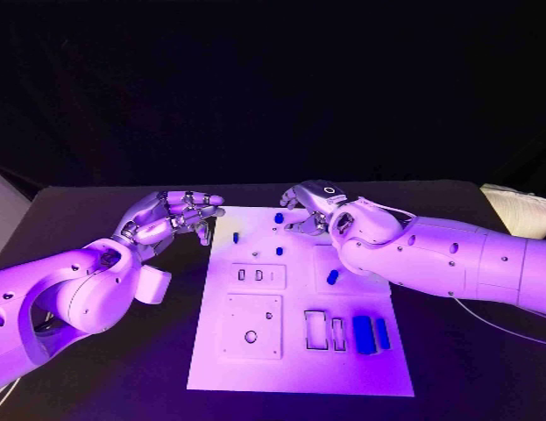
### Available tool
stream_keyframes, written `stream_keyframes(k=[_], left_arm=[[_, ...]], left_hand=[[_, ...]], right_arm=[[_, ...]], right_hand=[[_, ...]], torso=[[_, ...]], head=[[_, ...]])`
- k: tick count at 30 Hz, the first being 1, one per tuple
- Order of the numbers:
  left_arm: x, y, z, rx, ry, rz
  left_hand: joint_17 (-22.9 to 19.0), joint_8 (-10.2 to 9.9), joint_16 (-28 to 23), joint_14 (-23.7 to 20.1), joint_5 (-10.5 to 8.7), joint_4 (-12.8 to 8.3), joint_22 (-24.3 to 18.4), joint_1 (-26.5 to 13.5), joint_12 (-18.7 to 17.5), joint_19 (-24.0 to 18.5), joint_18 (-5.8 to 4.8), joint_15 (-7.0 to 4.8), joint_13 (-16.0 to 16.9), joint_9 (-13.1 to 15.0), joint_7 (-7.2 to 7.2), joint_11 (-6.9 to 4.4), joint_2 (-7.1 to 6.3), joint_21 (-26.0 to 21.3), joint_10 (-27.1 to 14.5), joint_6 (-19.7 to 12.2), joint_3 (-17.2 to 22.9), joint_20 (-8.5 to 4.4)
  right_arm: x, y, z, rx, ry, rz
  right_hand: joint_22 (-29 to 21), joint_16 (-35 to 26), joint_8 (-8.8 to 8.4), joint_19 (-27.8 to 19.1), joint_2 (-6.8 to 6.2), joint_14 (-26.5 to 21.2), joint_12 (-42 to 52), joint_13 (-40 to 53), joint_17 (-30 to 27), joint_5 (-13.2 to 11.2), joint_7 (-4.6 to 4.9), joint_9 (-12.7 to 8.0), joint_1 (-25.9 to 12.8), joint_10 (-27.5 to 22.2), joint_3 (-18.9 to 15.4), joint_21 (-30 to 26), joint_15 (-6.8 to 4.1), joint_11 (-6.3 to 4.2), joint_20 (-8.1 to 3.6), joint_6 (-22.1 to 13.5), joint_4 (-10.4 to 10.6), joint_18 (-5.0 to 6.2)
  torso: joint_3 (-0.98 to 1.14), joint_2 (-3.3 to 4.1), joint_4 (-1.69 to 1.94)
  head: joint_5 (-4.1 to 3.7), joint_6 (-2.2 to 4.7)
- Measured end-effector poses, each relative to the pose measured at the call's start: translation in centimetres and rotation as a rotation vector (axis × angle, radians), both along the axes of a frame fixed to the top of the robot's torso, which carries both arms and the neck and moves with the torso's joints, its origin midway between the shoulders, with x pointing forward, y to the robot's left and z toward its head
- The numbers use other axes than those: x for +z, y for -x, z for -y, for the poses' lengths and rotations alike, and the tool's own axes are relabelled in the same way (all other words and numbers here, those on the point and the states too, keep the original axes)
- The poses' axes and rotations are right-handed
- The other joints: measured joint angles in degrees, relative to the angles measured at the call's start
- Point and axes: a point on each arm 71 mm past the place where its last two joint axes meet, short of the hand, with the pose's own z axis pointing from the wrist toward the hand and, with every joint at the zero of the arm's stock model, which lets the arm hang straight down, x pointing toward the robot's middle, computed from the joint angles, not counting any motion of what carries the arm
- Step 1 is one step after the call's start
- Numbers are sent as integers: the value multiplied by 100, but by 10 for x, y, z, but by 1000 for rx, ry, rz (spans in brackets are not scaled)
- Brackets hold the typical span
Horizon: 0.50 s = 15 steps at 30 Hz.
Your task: Assemble the parts on the task board
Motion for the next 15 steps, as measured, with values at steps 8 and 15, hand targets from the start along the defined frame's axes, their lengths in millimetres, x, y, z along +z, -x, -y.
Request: stream_keyframes(k=[8, 15], left_arm=[[0, -1, -2, 5, -2, 0], [-1, -2, -3, 8, -4, -1]], left_hand=[[0, 0, 0, 0, 0, 0, -1, 0, 0, 0, 0, 0, 0, -1, 0, 0, 0, 0, 0, 0, 0, 0], [-1, 0, 0, 0, 0, 0, -1, 0, 0, 0, 0, 0, 0, -1, 0, 0, 0, 0, 0, 0, 0, 0]], right_arm=[[22, 15, 45, -54, -56, 12], [35, 18, 85, -150, -101, -11]], right_hand=[[474, 231, 44, 181, 8, 83, 412, 72, 402, 66, -9, 28, 99, 607, 221, 384, -82, -27, -36, 248, 234, 0], [1933, 1057, 89, 557, -196, 175, 4166, 4025, 1892, 277, -164, 100, 11, 1604, -342, 1603, -224, -215, -180, 160, 322, -229]], torso=[[26, -23, -62], [63, -41, -125]], head=[[-14, 52], [-47, 67]])
